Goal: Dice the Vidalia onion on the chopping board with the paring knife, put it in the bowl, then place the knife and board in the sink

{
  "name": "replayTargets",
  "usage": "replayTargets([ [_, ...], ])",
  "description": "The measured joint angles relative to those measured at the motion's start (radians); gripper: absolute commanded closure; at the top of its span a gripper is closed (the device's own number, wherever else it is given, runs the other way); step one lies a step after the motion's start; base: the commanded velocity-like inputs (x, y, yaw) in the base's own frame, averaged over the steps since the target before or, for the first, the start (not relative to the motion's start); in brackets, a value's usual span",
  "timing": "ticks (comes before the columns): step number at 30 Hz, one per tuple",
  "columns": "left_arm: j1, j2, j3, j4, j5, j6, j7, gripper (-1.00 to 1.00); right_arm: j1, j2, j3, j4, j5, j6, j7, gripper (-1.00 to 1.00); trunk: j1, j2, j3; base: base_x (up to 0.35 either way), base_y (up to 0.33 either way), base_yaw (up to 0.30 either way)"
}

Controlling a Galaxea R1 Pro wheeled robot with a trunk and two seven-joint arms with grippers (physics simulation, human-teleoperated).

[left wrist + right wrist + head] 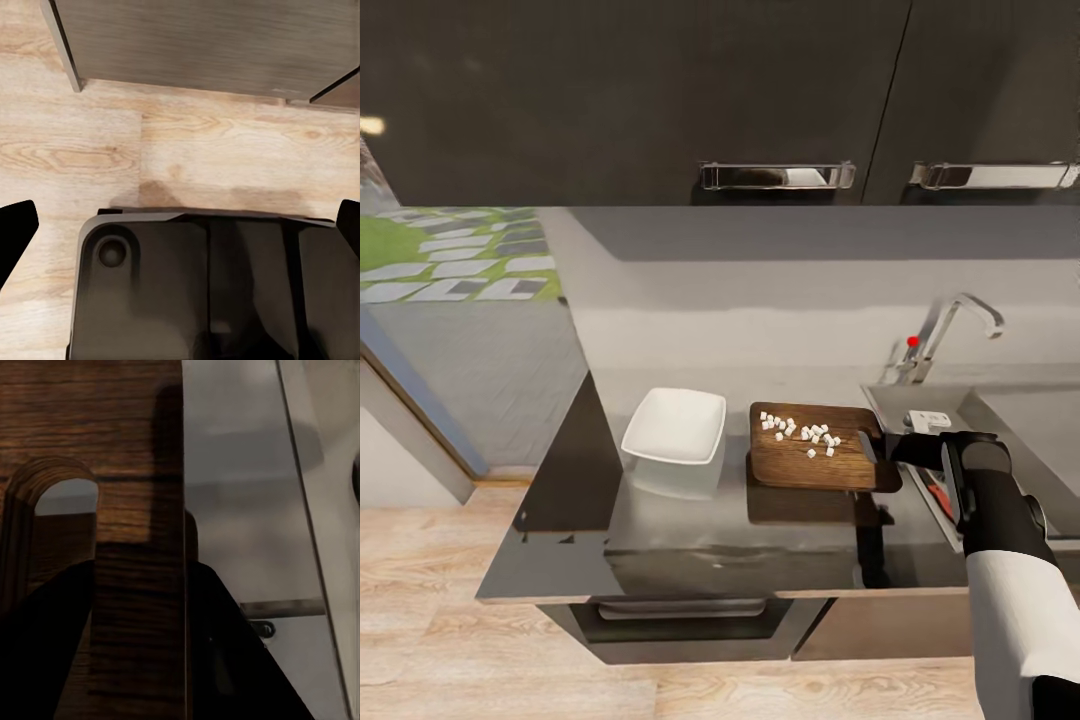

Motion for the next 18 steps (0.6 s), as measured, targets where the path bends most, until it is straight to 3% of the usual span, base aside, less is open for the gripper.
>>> replayTargets([
  [18, 0.0, 0.0, 0.0, 0.0, 0.0, 0.0, 0.0, -1.0, 0.0, 0.0, 0.001, 0.0, 0.0, 0.0, 0.0, 1.0, 0.0, 0.0, 0.028, 0.0, 0.0, 0.0],
])
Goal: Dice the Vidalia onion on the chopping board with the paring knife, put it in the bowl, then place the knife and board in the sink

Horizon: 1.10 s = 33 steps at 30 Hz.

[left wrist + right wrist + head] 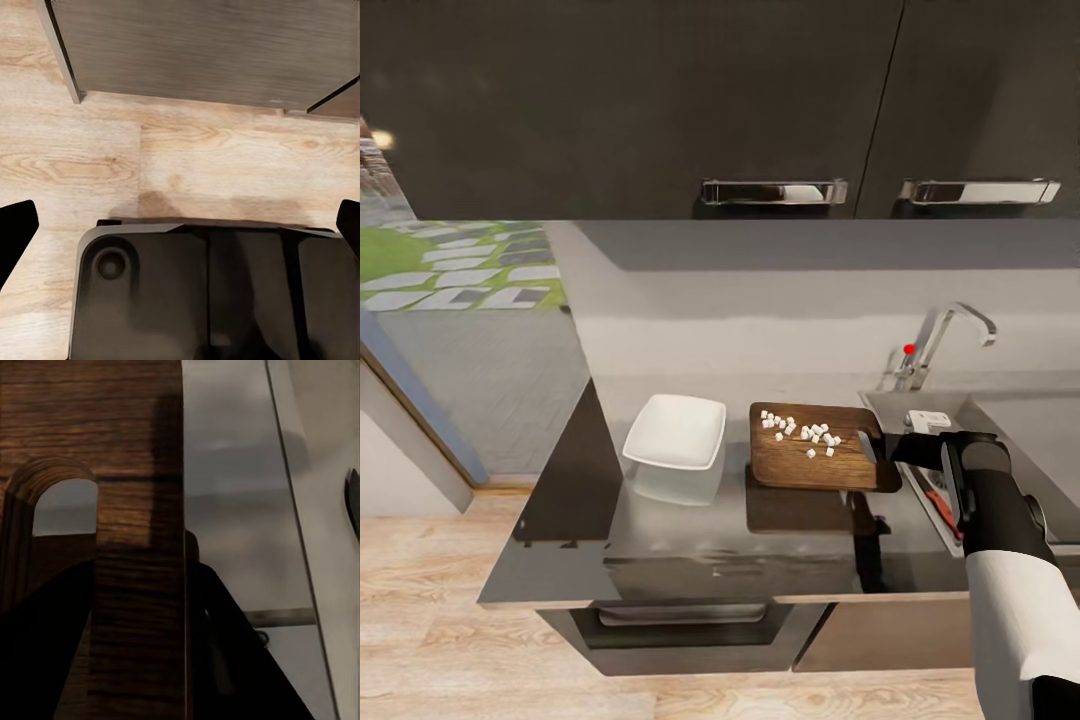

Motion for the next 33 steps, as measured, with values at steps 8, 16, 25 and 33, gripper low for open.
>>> replayTargets([
  [8, 0.0, 0.0, 0.0, -0.001, 0.0, 0.0, 0.0, -1.0, 0.0, 0.0, 0.0, 0.0, 0.001, 0.0, 0.0, 1.0, 0.0, 0.0, 0.012, 0.0, 0.015, 0.0],
  [16, 0.0, 0.001, 0.0, 0.0, 0.001, 0.0, 0.0, -1.0, 0.001, 0.0, 0.0, 0.0, 0.002, -0.001, 0.0, 1.0, 0.0, 0.0, 0.025, 0.0, 0.238, 0.0],
  [25, 0.0, 0.001, 0.0, 0.0, 0.001, 0.0, 0.0, -1.0, 0.0, 0.0, 0.0, 0.0, 0.003, -0.001, 0.0, 1.0, 0.0, 0.0, 0.039, 0.017, 0.29, 0.0],
  [33, 0.0, 0.001, 0.0, 0.0, 0.001, 0.0, 0.0, -1.0, 0.0, 0.0, 0.0, 0.0, 0.006, -0.002, 0.0, 1.0, 0.0, 0.0, 0.051, 0.112, 0.285, 0.0],
])
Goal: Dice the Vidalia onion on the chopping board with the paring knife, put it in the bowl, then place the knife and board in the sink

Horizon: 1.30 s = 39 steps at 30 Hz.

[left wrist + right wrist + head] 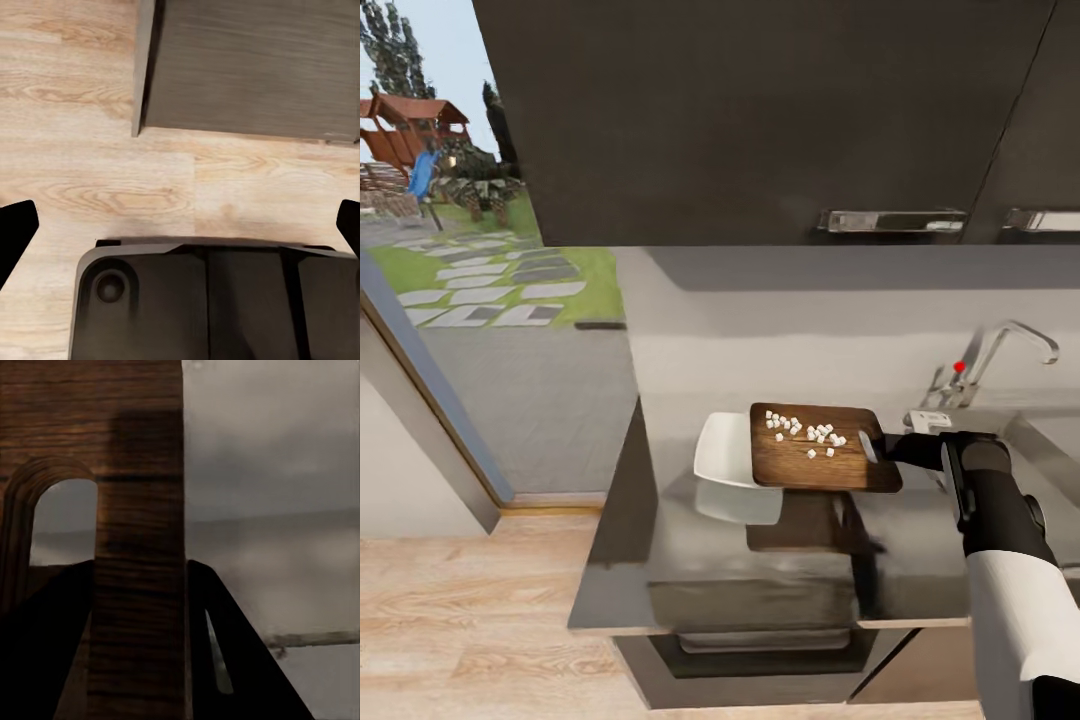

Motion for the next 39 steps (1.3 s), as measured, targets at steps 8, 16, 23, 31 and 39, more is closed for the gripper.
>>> replayTargets([
  [8, 0.0, 0.0, 0.0, 0.0, -0.001, 0.0, 0.0, -1.0, 0.0, 0.0, 0.0, 0.0, 0.001, 0.0, 0.0, 1.0, 0.0, 0.0, 0.012, 0.2, 0.242, 0.0],
  [16, 0.0, 0.0, 0.0, 0.0, 0.0, 0.0, 0.0, -1.0, 0.0, 0.0, 0.0, 0.0, 0.0, 0.0, 0.0, 1.0, 0.0, 0.0, 0.025, 0.2, 0.18, 0.0],
  [23, 0.0, 0.0, 0.0, -0.001, -0.001, 0.0, 0.0, -1.0, 0.0, 0.0, -0.001, 0.0, -0.005, 0.002, -0.001, 1.0, 0.0, 0.0, 0.033, 0.126, 0.017, 0.0],
  [31, 0.0, 0.0, 0.0, -0.003, -0.001, 0.0, 0.0, -1.0, 0.0, -0.009, -0.004, 0.028, -0.001, -0.033, -0.012, 1.0, 0.0, 0.0, 0.033, 0.106, 0.0, 0.0],
  [39, 0.0, 0.002, 0.0, 0.001, 0.0, 0.001, 0.001, -1.0, 0.0, -0.062, 0.0, 0.016, 0.048, -0.044, -0.011, 1.0, 0.0, 0.0, 0.033, 0.104, 0.0, 0.0],
])
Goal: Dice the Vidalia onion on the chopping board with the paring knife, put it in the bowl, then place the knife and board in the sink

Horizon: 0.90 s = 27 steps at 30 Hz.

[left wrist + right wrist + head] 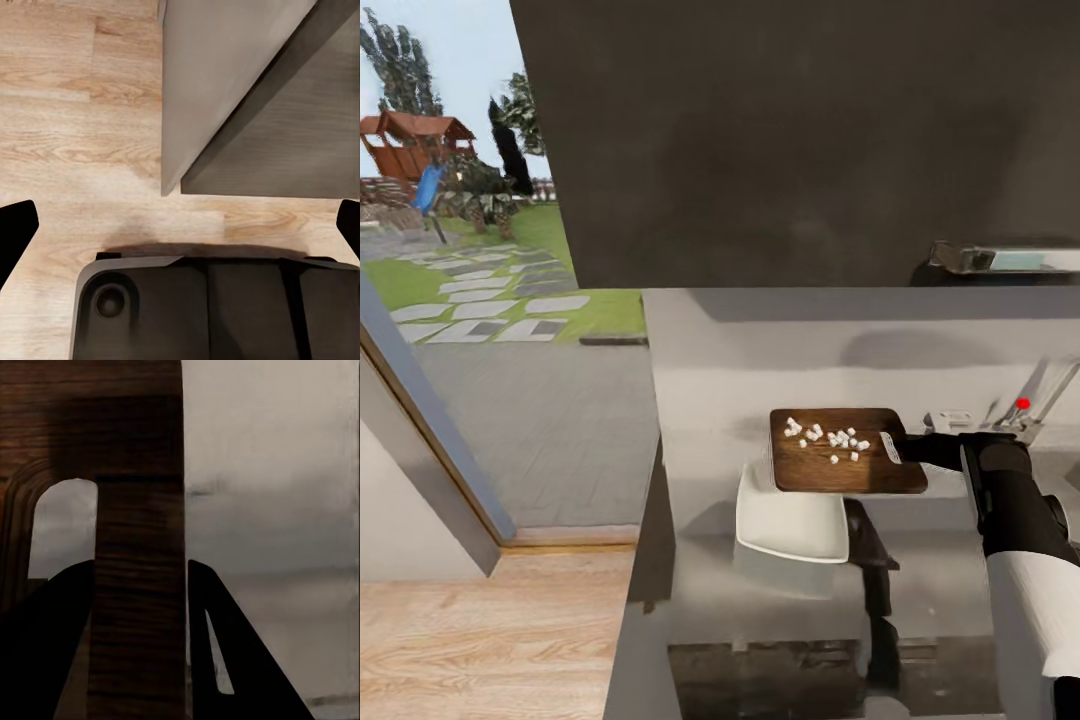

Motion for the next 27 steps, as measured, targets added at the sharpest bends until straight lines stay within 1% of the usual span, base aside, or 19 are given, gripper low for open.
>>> replayTargets([
  [5, 0.0, 0.0, 0.0, 0.001, 0.0, 0.0, 0.0, -1.0, 0.0, -0.009, 0.007, -0.024, 0.006, 0.001, 0.002, 1.0, 0.0, 0.0, 0.0, 0.104, 0.0, 0.0],
  [6, 0.0, 0.0, 0.0, 0.001, 0.0, 0.0, 0.0, -1.0, 0.0, -0.009, 0.014, -0.024, 0.005, 0.002, 0.002, 1.0, 0.0, 0.0, 0.0, 0.094, 0.0, 0.0],
  [9, 0.0, 0.0, -0.001, 0.001, 0.0, 0.0, -0.001, -1.0, 0.001, -0.009, 0.063, -0.025, 0.004, 0.003, 0.002, 1.0, 0.0, 0.0, 0.0, 0.04, 0.0, 0.0],
  [12, 0.0, 0.0, -0.001, 0.001, 0.0, 0.0, -0.001, -1.0, 0.0, -0.009, 0.083, -0.026, 0.006, 0.002, 0.002, 1.0, 0.0, 0.0, 0.0, -0.03, 0.0, 0.0],
  [17, 0.0, 0.0, -0.001, 0.001, 0.0, 0.0, -0.001, -1.0, 0.0, -0.009, 0.086, -0.026, 0.007, 0.002, 0.002, 1.0, 0.001, 0.0, 0.0, -0.22, 0.0, 0.0],
  [27, 0.0, 0.0, -0.001, 0.001, 0.0, 0.0, -0.001, -1.0, 0.0, -0.009, 0.085, -0.026, 0.007, 0.003, 0.001, 1.0, 0.0, 0.0, 0.0, -0.017, 0.0, 0.0],
])
